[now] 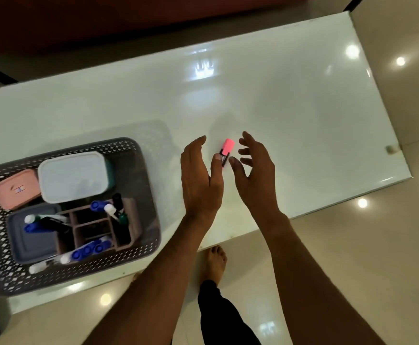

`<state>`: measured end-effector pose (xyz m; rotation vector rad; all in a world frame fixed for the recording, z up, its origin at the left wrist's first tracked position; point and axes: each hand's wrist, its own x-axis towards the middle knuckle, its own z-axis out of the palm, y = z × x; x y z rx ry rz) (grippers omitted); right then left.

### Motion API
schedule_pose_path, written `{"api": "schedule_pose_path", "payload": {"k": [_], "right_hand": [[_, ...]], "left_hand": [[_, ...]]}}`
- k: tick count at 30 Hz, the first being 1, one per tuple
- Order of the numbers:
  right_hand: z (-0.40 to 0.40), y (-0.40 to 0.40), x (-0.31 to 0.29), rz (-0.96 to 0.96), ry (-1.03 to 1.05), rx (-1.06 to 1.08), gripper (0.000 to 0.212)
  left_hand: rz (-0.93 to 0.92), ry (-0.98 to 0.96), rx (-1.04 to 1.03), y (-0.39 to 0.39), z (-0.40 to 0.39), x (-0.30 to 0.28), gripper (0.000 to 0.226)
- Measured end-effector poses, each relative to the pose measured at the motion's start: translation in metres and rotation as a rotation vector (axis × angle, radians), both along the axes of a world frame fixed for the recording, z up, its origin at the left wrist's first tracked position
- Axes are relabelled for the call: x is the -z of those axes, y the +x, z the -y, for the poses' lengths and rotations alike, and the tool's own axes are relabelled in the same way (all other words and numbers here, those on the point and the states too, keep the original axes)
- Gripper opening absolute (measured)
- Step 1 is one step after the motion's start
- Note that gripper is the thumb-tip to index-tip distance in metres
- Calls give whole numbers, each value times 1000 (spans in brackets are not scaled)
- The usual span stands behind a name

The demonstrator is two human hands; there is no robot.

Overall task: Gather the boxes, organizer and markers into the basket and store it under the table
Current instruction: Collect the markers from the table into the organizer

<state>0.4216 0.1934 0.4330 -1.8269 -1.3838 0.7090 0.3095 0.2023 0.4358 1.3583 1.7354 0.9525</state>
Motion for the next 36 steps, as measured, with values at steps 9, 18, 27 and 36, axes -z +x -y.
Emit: {"api": "schedule_pose_path", "payload": {"k": [9,18,27,36], "right_hand": [[-32,14,47,21,-193,-7,58],[-40,4,52,-14,-240,0,49],[-42,-20,20,-62,-131,-12,42],[-38,-114,-48,-188,107,-88,37]], "left_hand": [[56,-192,-3,28,-31,29,46],[144,-260,-54,34,-38,31,32],[281,-192,-171,9,-32,-6,44],[333,30,-282,-83,-18,-72,35]]}}
